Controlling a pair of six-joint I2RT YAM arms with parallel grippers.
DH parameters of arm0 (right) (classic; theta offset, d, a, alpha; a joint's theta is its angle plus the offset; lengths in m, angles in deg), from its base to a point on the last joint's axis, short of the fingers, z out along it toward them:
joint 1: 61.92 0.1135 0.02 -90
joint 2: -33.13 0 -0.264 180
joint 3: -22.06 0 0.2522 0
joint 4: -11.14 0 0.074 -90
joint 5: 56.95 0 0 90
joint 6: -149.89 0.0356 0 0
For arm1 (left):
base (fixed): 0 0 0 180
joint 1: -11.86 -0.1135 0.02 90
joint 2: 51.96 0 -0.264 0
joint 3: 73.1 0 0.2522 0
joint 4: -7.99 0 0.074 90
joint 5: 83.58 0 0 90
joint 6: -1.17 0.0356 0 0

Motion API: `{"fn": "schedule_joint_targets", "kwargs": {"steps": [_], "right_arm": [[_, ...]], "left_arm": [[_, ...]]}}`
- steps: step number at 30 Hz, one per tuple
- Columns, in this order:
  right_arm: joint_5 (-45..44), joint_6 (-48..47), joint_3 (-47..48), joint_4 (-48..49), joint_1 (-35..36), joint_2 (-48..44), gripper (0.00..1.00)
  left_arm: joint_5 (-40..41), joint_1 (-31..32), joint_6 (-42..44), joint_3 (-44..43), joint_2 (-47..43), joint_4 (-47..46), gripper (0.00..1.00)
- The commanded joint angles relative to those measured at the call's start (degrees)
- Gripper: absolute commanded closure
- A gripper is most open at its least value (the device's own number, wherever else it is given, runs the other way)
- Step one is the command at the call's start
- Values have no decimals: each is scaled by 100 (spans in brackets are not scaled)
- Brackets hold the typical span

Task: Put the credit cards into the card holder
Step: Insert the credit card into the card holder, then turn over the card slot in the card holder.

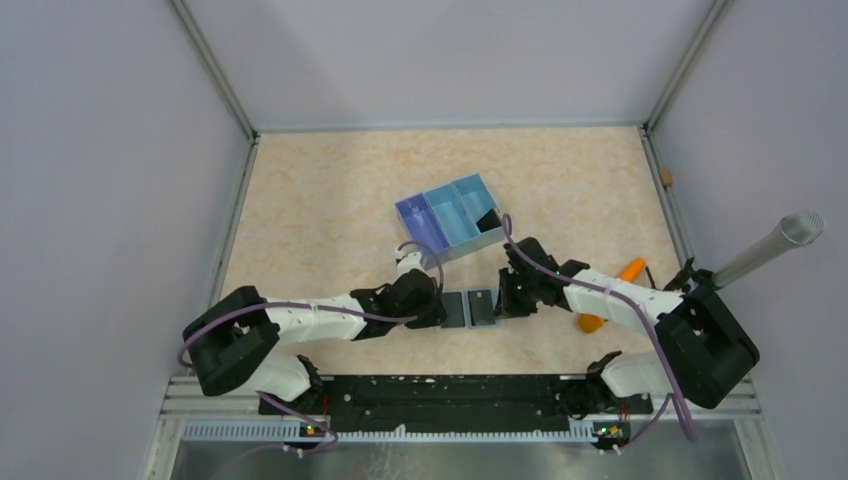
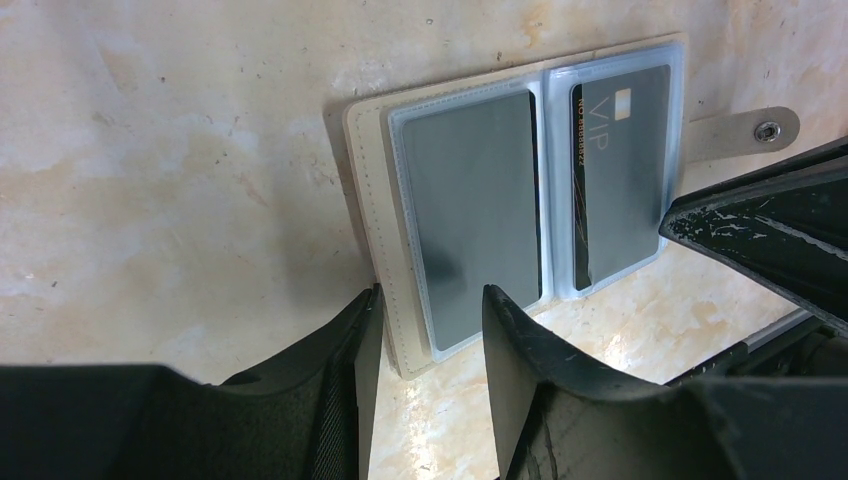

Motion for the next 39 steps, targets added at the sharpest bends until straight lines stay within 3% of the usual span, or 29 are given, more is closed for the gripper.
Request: {"fn": "schedule_joint_targets", "kwargs": {"steps": [1,20,28,39], "right_arm": [[-176,94,127,-55,87,32,85],[256,163,0,353,131,91,90],[-43,190,-27,266,131,337,89],[629,494,-294,1132,131,359,85]], "left_arm": [[-54,-4,70,-3,132,173,55],[-71,-4,52,13,163,148,55],[-89,-4,52,33,162,124,55],[-69,-4,35,65,110,124,55]]}}
